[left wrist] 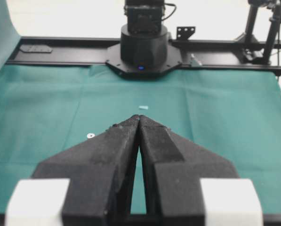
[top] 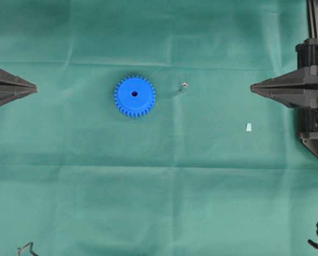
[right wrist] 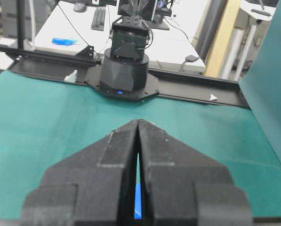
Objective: Insert the shaft into the center hole of the gear.
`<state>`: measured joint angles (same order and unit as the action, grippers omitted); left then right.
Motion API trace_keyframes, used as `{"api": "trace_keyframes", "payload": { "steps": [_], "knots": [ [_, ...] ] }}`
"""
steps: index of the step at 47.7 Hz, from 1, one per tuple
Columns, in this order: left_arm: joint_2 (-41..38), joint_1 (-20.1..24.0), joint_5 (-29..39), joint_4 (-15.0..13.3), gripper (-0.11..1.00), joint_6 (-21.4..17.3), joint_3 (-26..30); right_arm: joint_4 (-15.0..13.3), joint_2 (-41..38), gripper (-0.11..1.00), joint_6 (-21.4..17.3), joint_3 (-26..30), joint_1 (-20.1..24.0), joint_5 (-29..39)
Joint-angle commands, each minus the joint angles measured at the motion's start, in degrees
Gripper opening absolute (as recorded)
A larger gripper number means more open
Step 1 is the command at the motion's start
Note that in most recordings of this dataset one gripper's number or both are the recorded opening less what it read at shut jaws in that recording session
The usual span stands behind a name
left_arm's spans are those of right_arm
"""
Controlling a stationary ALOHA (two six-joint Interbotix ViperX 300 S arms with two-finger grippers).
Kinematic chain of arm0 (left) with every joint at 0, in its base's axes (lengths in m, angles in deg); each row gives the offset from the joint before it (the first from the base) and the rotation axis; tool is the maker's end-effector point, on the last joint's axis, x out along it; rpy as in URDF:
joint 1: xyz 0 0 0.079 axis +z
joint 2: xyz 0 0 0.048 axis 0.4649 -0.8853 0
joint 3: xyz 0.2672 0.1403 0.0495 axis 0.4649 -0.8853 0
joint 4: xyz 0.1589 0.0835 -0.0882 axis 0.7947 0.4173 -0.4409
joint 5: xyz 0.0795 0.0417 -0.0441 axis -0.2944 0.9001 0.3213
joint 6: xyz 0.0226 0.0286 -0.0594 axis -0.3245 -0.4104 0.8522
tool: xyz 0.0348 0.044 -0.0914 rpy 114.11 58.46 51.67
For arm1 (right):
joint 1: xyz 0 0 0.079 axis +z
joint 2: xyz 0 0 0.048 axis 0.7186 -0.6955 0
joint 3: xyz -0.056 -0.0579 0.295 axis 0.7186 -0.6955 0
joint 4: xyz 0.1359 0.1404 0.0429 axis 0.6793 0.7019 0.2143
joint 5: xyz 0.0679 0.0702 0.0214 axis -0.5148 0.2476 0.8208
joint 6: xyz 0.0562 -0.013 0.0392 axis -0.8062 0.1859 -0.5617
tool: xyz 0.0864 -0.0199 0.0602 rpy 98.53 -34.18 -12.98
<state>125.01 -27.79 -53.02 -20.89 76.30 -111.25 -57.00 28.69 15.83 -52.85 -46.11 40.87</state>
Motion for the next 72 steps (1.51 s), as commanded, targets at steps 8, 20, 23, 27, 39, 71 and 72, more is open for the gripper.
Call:
{"api": "trace_keyframes", "payload": {
  "steps": [8,20,23,27,39,71,72],
  "knots": [
    [-0.3,0.4,2.2,0.7,0.0,0.2,2.6,0.0,-0.2,0.02,0.2,1.7,0.1,3.5],
    [-0.3,0.4,2.2,0.8,0.0,0.2,2.6,-0.1,-1.6,0.02,0.1,3.5,-1.3,4.8],
    [-0.3,0.4,2.3,0.8,0.0,0.2,2.6,0.0,-2.8,0.02,0.1,4.0,-1.9,4.8],
    [-0.3,0.4,2.3,0.8,0.0,0.3,2.7,0.0,-4.7,0.02,0.0,4.7,-2.7,4.8],
    [-0.3,0.4,2.3,0.8,0.0,0.3,2.7,0.1,-12.2,0.07,-0.3,7.5,-5.0,4.9],
    [-0.4,0.4,3.5,0.8,0.0,0.4,2.6,2.5,-44.3,0.87,-0.7,12.0,-10.6,1.6],
    [-0.4,0.4,3.5,0.8,0.0,0.4,2.6,2.5,-45.0,0.87,-0.7,12.1,-10.6,1.4]
  ]
}}
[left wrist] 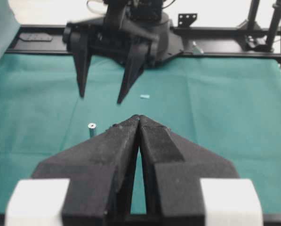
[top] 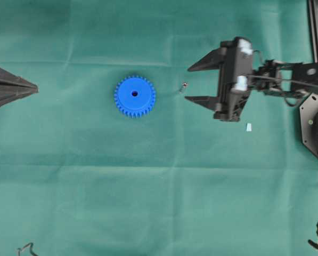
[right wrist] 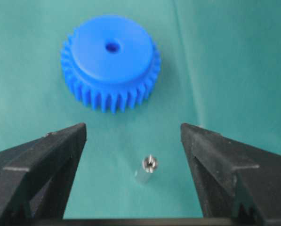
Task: Insert the shaft into the center hole of the gear.
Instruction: 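Move the open right gripper left over the silver shaft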
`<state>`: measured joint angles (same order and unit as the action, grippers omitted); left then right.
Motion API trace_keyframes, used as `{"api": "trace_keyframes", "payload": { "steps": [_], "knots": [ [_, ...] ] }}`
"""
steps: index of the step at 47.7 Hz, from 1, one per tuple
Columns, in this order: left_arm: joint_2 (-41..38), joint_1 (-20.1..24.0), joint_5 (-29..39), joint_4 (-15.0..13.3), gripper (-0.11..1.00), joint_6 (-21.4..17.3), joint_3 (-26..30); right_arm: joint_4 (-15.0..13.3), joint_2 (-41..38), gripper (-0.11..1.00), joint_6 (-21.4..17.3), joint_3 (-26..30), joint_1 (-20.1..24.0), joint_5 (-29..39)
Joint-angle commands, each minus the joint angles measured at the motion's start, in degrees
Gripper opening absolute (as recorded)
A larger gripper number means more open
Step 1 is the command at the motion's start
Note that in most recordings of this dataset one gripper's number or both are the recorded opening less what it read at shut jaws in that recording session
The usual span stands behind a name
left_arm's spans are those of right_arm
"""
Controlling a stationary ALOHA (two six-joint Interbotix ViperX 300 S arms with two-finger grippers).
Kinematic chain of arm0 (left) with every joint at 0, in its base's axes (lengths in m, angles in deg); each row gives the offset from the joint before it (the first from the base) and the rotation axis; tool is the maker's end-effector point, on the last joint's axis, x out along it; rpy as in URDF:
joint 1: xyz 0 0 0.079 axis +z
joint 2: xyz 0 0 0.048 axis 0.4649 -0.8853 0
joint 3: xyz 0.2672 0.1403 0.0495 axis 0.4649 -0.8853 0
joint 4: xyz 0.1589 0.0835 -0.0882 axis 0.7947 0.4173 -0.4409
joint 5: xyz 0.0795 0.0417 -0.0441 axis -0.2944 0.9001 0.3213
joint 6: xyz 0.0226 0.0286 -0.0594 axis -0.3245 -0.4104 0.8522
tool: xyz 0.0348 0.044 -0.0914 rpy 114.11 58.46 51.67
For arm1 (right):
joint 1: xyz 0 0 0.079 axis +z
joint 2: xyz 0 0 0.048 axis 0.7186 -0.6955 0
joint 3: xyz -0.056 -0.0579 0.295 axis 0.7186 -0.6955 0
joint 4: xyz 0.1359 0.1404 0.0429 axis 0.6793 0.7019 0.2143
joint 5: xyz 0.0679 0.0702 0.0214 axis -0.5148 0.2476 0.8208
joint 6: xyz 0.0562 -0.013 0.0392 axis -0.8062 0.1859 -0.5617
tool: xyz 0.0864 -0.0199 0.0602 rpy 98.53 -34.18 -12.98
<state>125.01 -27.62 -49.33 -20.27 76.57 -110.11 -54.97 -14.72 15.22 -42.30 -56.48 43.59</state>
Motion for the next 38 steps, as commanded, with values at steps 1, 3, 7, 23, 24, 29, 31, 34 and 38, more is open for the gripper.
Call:
{"api": "trace_keyframes", "payload": {
  "steps": [1,3,7,23,24,29,31,34,38],
  "knots": [
    [-0.4,0.2,-0.2,0.3,0.0,0.1,1.5,0.7,-2.1,0.87,-0.1,1.7,-0.3,-1.3],
    [-0.3,0.2,-0.2,0.2,0.0,0.0,1.6,0.9,-3.6,0.87,-0.1,1.8,-0.3,-1.5],
    [-0.4,0.2,-0.2,0.2,0.0,0.0,1.5,0.9,-5.4,0.87,-0.1,2.1,-0.5,-1.7],
    [-0.3,0.2,-0.2,0.3,0.0,0.1,1.5,1.7,-8.4,0.86,-0.1,1.8,-1.8,-3.3],
    [-0.4,0.2,-0.2,0.2,0.0,0.1,1.5,1.7,-8.4,0.86,-0.1,1.8,-1.8,-3.3],
    [-0.4,0.2,-0.2,0.2,0.0,0.1,1.5,1.7,-8.4,0.86,-0.1,1.8,-1.8,-3.3],
    [-0.4,0.2,-0.2,0.2,0.0,0.1,1.5,1.7,-8.4,0.86,-0.1,1.8,-1.8,-3.2],
    [-0.3,0.2,-0.2,0.2,0.0,0.1,1.6,1.7,-8.5,0.84,-0.1,1.8,-1.8,-3.0],
    [-0.4,0.2,-0.2,0.2,0.0,0.1,1.5,1.9,-9.2,0.75,-0.2,2.0,-1.8,-2.2]
  ]
}}
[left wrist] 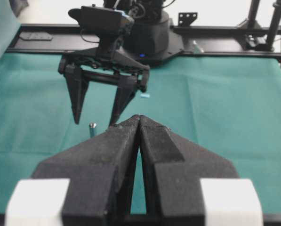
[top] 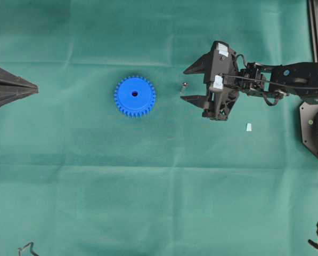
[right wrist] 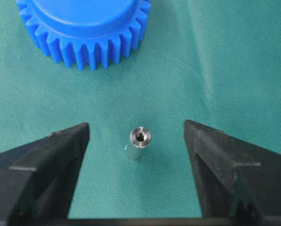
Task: Insert the shaft into the center hole of the gear.
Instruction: 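Move the open right gripper left over the silver shaft, then lower the right gripper and close it on the silver shaft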
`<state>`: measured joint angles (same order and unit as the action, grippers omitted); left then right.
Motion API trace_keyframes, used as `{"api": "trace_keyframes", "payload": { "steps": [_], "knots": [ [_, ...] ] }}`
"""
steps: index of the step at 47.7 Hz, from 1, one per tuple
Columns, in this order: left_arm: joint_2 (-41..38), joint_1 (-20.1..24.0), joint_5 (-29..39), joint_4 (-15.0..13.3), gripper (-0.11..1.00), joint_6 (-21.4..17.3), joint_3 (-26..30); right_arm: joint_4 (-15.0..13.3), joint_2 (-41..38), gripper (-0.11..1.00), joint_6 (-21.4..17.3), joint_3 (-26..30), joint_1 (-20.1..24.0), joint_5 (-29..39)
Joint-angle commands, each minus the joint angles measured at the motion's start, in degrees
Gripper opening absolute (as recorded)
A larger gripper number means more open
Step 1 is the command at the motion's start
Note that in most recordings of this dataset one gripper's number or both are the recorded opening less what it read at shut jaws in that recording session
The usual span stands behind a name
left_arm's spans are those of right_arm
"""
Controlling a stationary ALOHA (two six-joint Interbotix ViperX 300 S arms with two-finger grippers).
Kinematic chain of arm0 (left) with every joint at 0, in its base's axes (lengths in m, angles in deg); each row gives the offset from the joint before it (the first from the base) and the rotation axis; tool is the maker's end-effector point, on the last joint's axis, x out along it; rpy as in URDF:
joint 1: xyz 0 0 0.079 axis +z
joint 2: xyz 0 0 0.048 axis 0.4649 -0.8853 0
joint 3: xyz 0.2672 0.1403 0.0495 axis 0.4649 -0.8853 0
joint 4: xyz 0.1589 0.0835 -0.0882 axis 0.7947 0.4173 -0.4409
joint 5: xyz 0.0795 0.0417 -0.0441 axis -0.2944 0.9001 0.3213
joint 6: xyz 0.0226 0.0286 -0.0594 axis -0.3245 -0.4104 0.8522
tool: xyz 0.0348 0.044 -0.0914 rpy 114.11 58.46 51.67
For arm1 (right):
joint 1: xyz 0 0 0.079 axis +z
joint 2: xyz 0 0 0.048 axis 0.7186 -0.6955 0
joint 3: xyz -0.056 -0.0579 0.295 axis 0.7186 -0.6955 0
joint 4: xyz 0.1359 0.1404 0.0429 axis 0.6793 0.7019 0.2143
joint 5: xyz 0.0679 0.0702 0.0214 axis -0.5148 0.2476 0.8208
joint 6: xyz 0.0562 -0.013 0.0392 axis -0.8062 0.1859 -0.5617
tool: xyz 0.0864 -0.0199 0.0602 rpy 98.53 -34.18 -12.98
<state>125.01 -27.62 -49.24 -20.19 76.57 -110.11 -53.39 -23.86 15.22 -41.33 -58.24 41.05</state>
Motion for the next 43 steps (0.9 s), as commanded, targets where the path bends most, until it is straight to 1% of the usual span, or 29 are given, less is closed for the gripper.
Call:
{"api": "trace_keyframes", "payload": {
  "steps": [1,4,10,13,34,40,43],
  "knots": [
    [-0.3,0.2,-0.3,0.1,0.0,0.1,1.6,0.4,-0.3,0.72,-0.2,1.2,-0.1,0.7],
    [-0.3,0.2,-0.3,0.1,0.0,0.1,1.6,0.4,-1.0,0.6,-0.2,1.7,-0.1,1.8],
    [-0.3,0.2,-0.3,0.1,0.0,0.1,1.6,0.4,-1.4,0.28,-0.1,2.3,-0.1,2.2],
    [-0.3,0.2,-0.3,0.1,0.0,0.1,1.6,0.4,-1.4,0.17,0.0,2.3,-0.1,1.8],
    [-0.3,0.2,0.2,0.1,0.0,0.1,1.6,0.3,-0.7,0.16,0.0,2.5,-0.1,1.9],
    [-0.2,0.2,0.2,0.1,0.0,0.3,1.6,0.3,1.8,0.16,0.0,3.1,-0.1,4.1],
    [-0.2,0.2,0.1,0.1,0.0,0.3,1.6,0.3,3.9,0.16,0.0,3.7,-0.1,6.8]
  ]
}}
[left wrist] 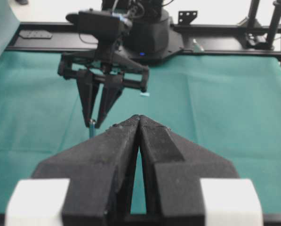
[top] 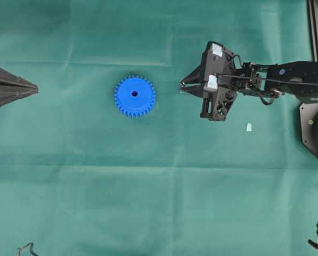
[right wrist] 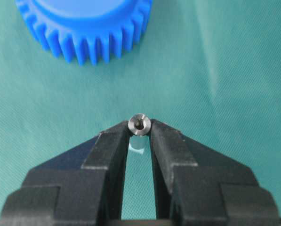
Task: Insert the shaft into the center hole of the gear.
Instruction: 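Lower the right gripper and close it on the silver shaft, then carry the shaft left over the blue gear's center hole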
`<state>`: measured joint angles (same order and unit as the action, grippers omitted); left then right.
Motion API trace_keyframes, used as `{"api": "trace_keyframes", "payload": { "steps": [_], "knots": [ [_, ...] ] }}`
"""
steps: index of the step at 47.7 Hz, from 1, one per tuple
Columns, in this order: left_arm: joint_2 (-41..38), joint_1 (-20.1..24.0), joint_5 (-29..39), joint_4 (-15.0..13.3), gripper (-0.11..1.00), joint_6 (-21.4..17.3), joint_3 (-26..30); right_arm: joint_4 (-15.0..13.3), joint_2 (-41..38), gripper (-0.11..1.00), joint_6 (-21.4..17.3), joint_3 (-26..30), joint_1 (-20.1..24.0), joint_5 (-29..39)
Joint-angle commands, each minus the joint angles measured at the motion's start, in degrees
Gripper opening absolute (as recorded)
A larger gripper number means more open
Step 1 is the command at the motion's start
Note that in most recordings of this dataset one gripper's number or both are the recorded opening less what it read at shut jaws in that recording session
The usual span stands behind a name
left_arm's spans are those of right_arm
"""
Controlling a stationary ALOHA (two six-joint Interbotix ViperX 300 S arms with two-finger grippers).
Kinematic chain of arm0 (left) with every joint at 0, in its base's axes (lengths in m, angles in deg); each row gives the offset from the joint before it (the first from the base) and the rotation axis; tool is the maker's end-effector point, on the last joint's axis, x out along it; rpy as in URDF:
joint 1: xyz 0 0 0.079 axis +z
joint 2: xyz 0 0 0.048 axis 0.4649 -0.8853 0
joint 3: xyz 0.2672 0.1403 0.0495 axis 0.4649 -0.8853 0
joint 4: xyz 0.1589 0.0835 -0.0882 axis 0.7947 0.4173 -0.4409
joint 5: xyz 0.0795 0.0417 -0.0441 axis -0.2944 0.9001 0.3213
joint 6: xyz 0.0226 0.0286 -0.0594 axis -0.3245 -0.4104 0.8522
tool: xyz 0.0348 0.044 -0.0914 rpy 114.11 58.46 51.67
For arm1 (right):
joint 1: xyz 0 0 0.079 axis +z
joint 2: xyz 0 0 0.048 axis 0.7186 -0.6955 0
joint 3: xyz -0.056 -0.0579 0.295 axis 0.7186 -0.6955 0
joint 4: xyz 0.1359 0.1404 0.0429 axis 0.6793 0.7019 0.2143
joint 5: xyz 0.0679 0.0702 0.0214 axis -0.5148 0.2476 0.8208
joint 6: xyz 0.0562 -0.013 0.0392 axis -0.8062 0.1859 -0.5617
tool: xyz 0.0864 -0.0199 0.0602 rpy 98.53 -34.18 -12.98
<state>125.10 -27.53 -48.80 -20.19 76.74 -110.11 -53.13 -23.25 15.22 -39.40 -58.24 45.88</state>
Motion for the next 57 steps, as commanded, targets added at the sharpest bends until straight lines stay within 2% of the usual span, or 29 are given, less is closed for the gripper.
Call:
{"api": "trace_keyframes", "payload": {
  "steps": [1,8,15,29,38,52,57],
  "knots": [
    [-0.3,0.1,-0.4,0.1,0.0,0.1,1.6,0.0,3.8,0.16,0.0,1.9,-0.1,2.9],
    [-0.3,0.1,-0.4,0.1,0.0,0.1,1.6,0.0,8.5,0.16,0.0,4.1,-0.1,9.8],
    [-0.3,0.1,-0.3,0.1,0.0,0.1,1.6,0.0,11.1,0.16,0.0,5.7,-0.1,13.9],
    [-0.3,0.1,-0.3,0.1,0.0,0.2,1.6,0.0,11.2,0.16,-0.1,6.4,0.0,14.9],
    [-0.3,0.1,-0.4,0.1,0.0,0.2,1.6,0.1,7.5,0.16,-0.1,10.4,1.3,14.8],
    [-0.3,0.1,-0.3,0.1,0.0,0.3,1.6,0.1,-1.6,0.16,-0.1,21.4,3.6,16.1],
    [-0.3,0.1,-0.4,0.1,0.0,0.3,1.6,0.1,-3.7,0.16,-0.1,23.7,3.7,16.4]
  ]
}}
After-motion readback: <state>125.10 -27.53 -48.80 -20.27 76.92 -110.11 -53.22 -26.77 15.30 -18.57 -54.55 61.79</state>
